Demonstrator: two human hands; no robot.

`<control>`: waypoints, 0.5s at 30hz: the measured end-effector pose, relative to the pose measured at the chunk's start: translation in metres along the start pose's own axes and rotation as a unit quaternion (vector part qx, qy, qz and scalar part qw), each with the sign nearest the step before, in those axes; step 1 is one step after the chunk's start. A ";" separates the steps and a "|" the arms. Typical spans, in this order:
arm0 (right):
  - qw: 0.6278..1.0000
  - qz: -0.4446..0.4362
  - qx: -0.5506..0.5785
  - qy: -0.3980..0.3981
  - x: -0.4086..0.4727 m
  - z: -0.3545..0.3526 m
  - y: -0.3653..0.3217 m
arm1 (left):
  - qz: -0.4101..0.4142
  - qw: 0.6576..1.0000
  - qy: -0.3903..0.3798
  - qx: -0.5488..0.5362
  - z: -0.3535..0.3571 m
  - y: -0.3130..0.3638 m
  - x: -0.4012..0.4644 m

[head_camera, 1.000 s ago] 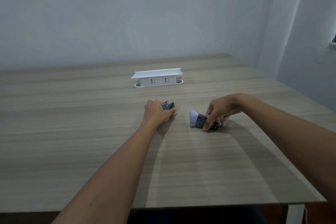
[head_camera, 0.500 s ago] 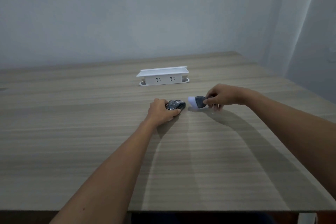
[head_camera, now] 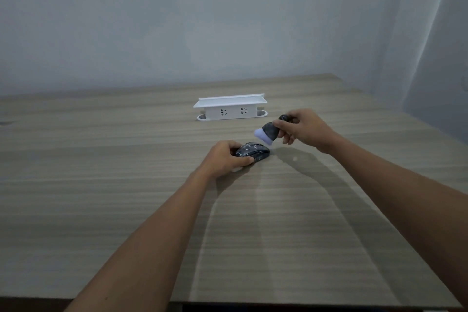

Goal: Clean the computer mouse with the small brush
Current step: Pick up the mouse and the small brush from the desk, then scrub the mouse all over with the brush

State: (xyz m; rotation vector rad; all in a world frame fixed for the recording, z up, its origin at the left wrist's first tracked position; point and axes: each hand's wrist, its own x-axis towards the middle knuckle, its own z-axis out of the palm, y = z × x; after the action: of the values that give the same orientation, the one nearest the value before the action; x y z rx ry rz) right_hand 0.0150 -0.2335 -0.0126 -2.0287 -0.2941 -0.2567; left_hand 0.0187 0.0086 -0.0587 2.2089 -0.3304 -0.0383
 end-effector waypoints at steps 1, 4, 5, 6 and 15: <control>1.000 -0.006 0.002 0.002 0.001 0.003 -0.003 | 0.003 1.000 -0.007 -0.002 -0.001 0.000 0.000; 1.000 -0.020 -0.013 -0.015 0.005 0.011 -0.013 | 0.016 1.000 -0.024 0.009 -0.005 0.000 0.001; 0.999 -0.023 -0.027 -0.025 0.006 0.014 -0.016 | 0.019 0.999 -0.028 0.012 -0.006 -0.001 0.001; 0.998 -0.024 -0.045 -0.035 0.006 0.017 -0.018 | 0.021 0.999 -0.032 0.012 -0.006 -0.001 0.001; 0.987 0.001 -0.156 -0.020 0.014 0.013 -0.010 | 0.029 0.998 -0.046 0.022 -0.008 0.000 0.004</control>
State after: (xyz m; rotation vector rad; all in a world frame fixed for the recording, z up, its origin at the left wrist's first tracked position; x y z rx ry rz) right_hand 0.0254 -0.2165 -0.0058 -2.3463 -0.2920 -0.2745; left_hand 0.0235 0.0139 -0.0529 2.2439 -0.4505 -0.1020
